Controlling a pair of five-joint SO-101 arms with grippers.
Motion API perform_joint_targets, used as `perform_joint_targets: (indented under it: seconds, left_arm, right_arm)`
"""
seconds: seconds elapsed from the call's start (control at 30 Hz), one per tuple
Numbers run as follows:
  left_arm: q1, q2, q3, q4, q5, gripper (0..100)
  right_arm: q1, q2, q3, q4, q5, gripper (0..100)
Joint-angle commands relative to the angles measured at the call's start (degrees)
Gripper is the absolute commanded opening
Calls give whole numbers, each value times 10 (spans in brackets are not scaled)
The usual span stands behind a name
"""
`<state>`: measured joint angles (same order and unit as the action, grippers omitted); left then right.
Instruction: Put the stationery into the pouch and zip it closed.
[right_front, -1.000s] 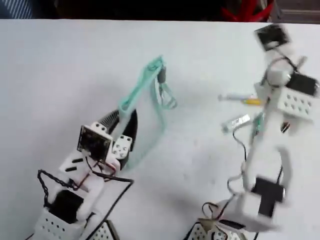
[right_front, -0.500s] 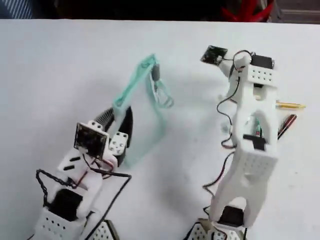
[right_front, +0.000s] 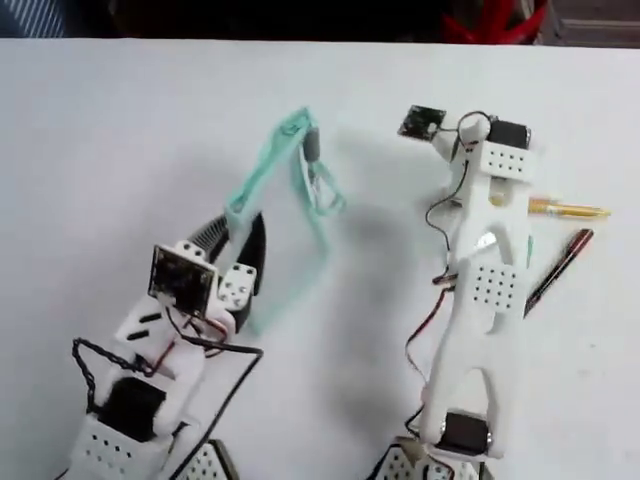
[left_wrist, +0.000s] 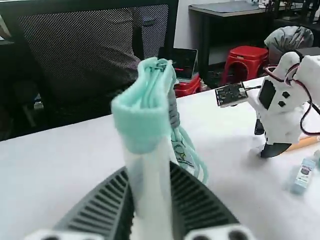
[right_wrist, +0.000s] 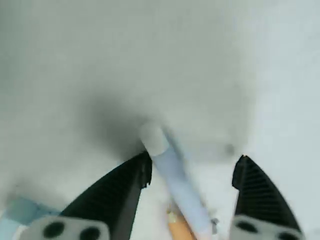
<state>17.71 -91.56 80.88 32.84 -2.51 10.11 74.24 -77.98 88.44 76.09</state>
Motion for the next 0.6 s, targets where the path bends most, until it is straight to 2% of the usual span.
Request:
perform_joint_targets:
  seconds: [0.0,0.03,0.23,0.37,0.57]
  left_arm:
    - [-8,3,4,-4,-4,24]
    - [-8,3,4,-4,-4,24]
    - [-8,3,4,-4,-4,24]
    - [-8,3,4,-4,-5,24]
    - [-8,3,4,-4,-7,24]
  right_arm:
    - [-7,50,-62,-4,19,85]
    - [-7,62,-71,-1,34,19]
    - [0,80,-164,102,76,22]
    - [4,44,-172,101,40,18]
    - [9,-60,-169,101,-71,18]
